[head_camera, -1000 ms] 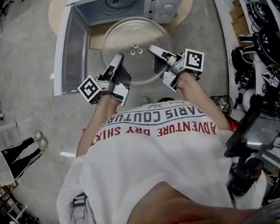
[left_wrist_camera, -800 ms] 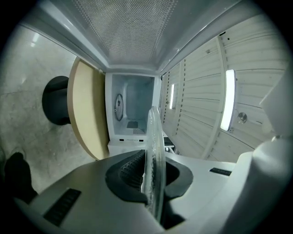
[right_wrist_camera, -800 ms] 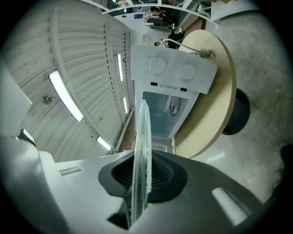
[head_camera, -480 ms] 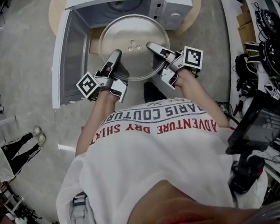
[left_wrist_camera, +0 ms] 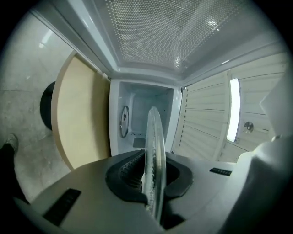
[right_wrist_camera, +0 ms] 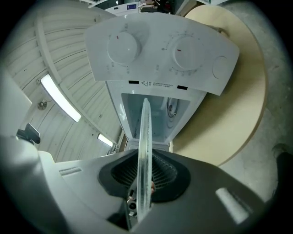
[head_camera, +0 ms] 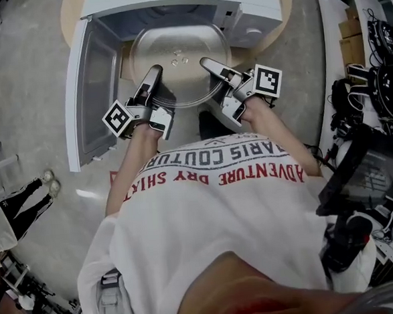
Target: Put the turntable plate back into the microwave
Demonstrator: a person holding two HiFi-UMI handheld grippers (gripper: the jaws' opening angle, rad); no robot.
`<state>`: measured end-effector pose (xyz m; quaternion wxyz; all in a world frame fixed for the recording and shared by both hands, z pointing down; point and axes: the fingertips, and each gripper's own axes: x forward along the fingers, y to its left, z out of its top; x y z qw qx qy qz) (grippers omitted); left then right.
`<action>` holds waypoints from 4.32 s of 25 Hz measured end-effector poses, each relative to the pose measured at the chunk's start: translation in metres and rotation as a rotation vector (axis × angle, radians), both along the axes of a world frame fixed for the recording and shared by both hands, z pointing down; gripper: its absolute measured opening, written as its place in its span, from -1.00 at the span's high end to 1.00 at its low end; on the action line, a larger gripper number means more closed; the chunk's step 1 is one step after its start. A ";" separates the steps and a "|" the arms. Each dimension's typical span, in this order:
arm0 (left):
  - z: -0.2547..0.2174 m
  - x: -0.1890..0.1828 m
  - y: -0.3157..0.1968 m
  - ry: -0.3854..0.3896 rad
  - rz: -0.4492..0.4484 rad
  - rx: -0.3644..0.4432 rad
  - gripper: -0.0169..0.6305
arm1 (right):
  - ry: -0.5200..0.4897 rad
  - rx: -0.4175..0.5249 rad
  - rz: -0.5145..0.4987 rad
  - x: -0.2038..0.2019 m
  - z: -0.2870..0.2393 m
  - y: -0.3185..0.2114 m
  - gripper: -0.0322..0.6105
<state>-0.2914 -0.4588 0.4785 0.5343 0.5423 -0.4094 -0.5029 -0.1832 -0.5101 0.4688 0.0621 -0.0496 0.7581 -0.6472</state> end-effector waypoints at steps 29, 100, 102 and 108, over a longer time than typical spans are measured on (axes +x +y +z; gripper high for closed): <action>0.066 -0.062 -0.063 0.057 -0.143 -0.139 0.86 | -0.008 -0.168 0.021 -0.057 0.071 -0.035 0.81; 0.079 -0.072 -0.090 0.049 -0.081 -0.158 0.86 | 0.083 -0.114 0.240 -0.087 0.077 -0.075 0.81; 0.079 -0.073 -0.090 0.051 -0.085 -0.162 0.86 | 0.082 -0.136 0.231 -0.086 0.077 -0.070 0.81; 0.080 -0.075 -0.094 0.033 -0.090 -0.168 0.86 | 0.083 -0.161 0.205 -0.091 0.082 -0.059 0.81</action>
